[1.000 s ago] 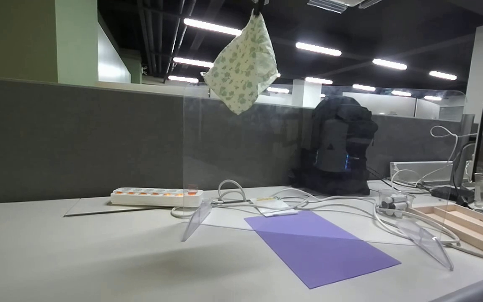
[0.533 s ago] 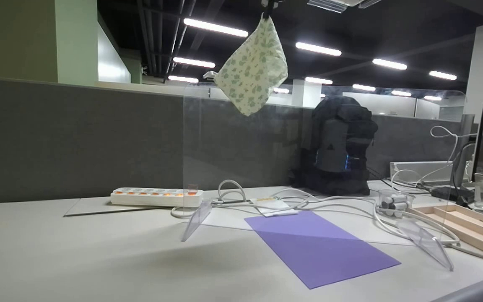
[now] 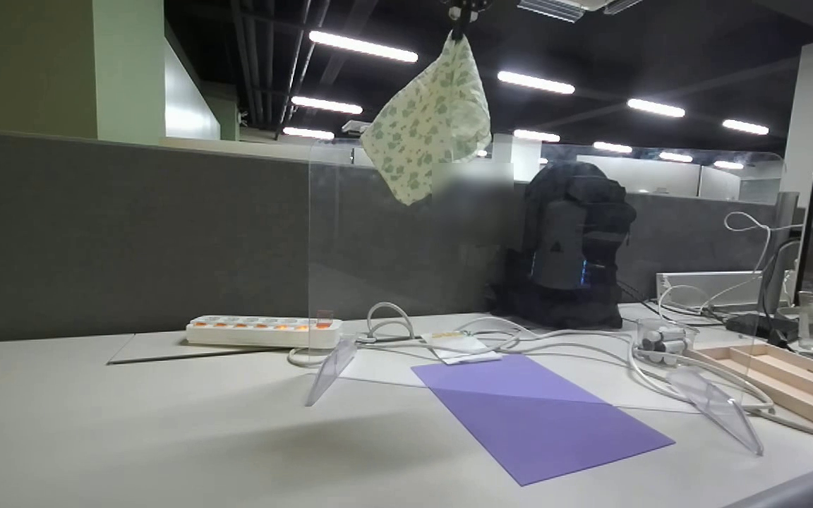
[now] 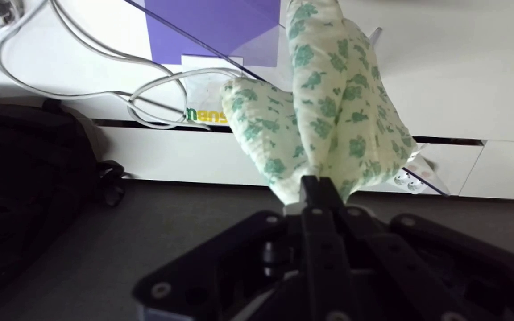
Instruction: Hang the cloth on the transparent screen
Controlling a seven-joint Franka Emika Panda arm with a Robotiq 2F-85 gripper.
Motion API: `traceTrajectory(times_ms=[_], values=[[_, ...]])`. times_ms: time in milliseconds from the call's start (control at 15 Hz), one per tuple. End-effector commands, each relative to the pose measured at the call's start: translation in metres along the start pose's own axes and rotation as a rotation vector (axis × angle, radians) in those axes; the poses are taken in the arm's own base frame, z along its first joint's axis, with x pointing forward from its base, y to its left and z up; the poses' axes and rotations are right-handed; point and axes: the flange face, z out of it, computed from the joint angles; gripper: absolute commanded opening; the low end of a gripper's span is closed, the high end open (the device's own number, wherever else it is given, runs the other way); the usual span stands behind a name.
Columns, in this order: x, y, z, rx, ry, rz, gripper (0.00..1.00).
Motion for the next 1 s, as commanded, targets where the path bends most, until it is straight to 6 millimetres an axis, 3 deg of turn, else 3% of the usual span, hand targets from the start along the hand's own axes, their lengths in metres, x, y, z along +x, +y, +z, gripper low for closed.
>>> traceTrajectory(times_ms=[0,200,667,933], values=[[-0.002,0.013,0.007,0.007,-0.036,0.019,0.00],[0.001,0.024,0.022,0.004,-0.054,0.047,0.00],[0.003,0.015,0.024,-0.020,-0.041,0.022,0.00],[-0.004,0.019,0.041,-0.041,-0.075,0.020,0.00]])
